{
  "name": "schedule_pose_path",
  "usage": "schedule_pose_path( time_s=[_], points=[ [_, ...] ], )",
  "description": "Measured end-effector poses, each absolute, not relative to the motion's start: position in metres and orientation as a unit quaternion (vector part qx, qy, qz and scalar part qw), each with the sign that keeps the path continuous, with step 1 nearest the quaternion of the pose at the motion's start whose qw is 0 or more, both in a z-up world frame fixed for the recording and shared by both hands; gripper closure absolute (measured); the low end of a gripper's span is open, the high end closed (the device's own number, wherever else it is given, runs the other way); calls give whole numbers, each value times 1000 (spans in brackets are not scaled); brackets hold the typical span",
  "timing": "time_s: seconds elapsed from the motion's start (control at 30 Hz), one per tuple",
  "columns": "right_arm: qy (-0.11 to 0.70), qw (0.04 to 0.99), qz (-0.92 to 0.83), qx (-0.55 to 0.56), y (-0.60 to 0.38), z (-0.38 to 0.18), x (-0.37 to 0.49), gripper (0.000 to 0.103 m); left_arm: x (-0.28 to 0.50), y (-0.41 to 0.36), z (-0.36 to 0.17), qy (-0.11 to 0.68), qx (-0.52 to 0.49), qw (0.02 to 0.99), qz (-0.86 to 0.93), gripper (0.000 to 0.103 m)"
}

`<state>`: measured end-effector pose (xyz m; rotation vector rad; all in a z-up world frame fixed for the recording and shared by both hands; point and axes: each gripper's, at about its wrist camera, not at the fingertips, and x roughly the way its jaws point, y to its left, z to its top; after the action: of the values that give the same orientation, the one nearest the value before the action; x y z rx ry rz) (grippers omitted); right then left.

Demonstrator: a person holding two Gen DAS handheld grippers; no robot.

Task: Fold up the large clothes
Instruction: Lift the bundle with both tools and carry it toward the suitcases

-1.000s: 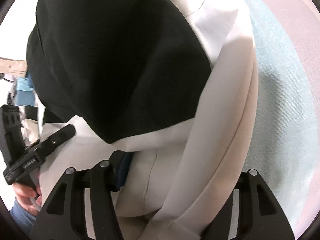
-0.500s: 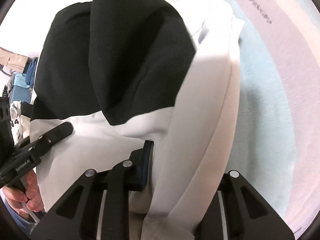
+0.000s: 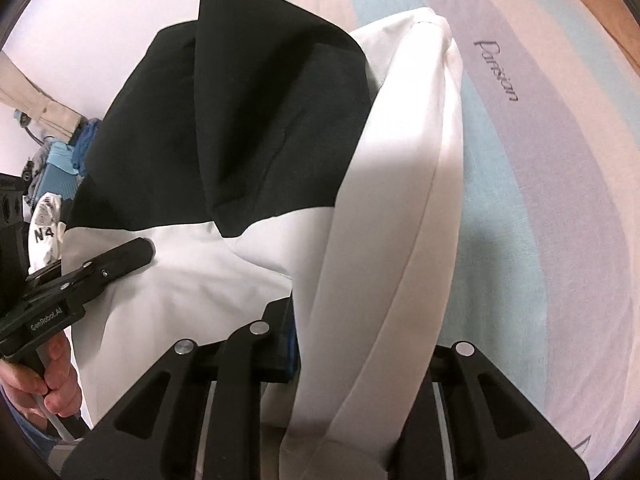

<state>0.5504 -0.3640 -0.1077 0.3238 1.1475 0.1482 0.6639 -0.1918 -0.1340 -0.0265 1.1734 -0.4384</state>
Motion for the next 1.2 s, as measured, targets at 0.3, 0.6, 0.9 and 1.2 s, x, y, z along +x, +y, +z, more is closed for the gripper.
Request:
schedule_pose_path(
  time_s=[0.3,0.6,0.9,1.2],
  points=[
    [505,843,98,157,-352,-64,506,85,621,-207,-77,524,20,831,-185,74],
    [472,865,109,129,-288,-12,476,85,610,-144,-10,493,19,854,-162,74],
    [444,885,91,107,-153,34,461,85,592,-6,44,461,26,869,-177,74],
    [436,887,108,108,18,66,479,85,585,186,85,450,31,876,-170,74]
  ],
)
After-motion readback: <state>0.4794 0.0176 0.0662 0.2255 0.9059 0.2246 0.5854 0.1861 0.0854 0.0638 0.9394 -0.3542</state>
